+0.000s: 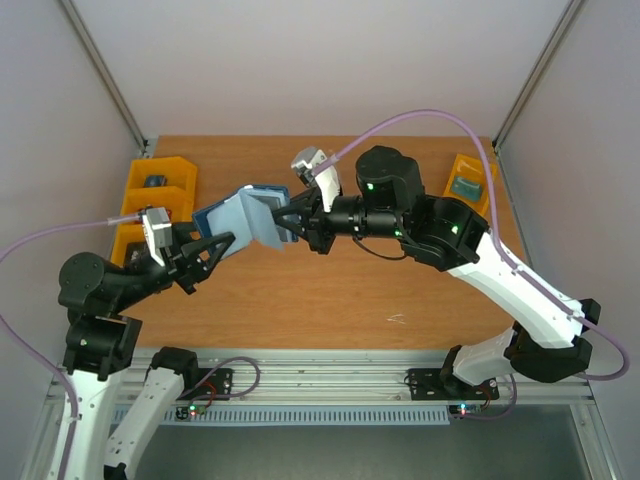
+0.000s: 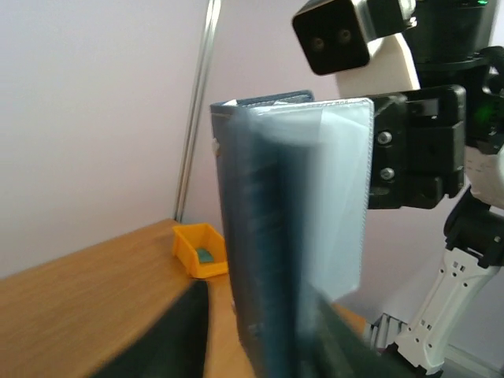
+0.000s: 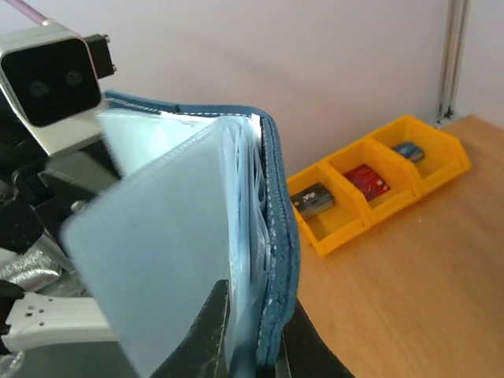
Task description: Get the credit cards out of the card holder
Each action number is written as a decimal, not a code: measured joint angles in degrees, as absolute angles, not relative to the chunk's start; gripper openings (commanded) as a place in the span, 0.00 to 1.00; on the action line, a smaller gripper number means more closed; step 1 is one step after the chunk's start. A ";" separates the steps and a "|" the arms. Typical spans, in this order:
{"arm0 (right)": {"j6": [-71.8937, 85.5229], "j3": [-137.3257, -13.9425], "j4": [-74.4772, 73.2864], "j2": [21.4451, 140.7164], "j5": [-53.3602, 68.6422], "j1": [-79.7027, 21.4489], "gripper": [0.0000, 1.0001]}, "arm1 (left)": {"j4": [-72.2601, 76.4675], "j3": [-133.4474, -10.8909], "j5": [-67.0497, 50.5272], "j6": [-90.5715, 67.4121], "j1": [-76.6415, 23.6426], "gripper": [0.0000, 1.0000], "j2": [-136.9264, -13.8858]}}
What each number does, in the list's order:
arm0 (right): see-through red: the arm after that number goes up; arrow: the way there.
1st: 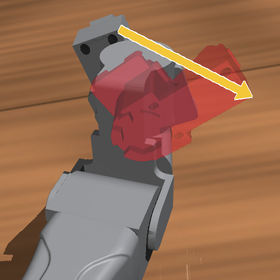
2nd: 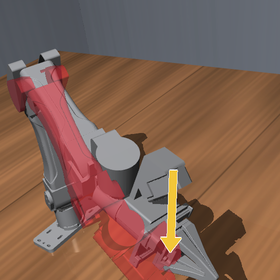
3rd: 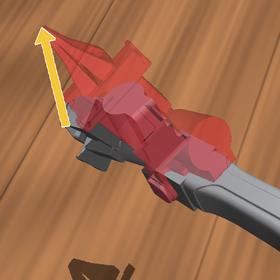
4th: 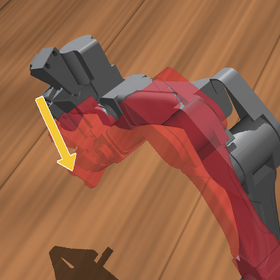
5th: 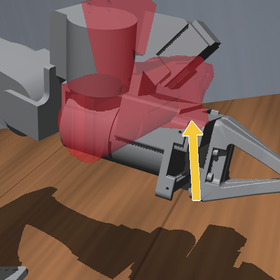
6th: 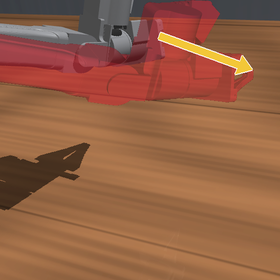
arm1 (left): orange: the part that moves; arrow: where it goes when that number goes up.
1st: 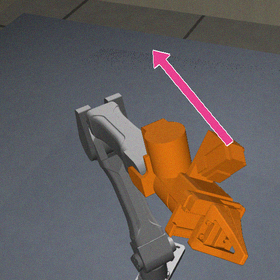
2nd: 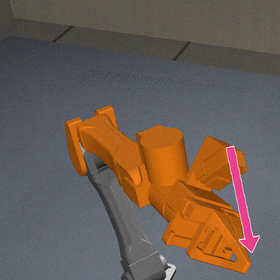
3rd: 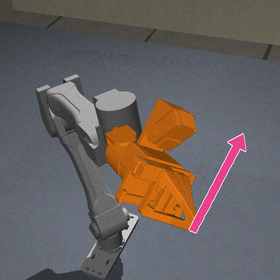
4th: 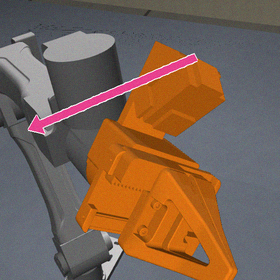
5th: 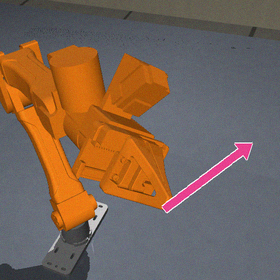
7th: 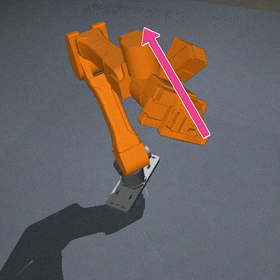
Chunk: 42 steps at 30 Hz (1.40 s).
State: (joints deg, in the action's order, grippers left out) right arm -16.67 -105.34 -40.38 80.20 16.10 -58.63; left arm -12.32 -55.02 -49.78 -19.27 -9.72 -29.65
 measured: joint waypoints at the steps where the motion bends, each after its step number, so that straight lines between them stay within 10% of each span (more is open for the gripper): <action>1: -16.45 -105.34 -40.71 80.38 16.05 -58.70 0.01 | -12.67 -54.50 -48.99 -19.55 -9.72 0.62 -29.63; 7: -12.91 -112.53 -51.72 87.72 -1.28 -60.62 0.01 | -17.56 -52.14 -41.54 -16.86 -9.74 0.79 -29.32; 16: -5.32 -132.22 -81.49 109.03 -31.66 -62.96 0.01 | -22.39 -50.39 -36.42 -11.25 -9.72 0.57 -28.29; 29: -6.20 -132.64 -77.71 106.41 -16.49 -63.37 0.01 | -17.61 -46.96 -48.42 -14.55 -15.73 0.32 -33.01; 42: -8.21 -112.53 -58.67 90.48 4.95 -61.63 0.01 | -12.51 -44.49 -46.11 -23.59 -17.72 0.29 -35.24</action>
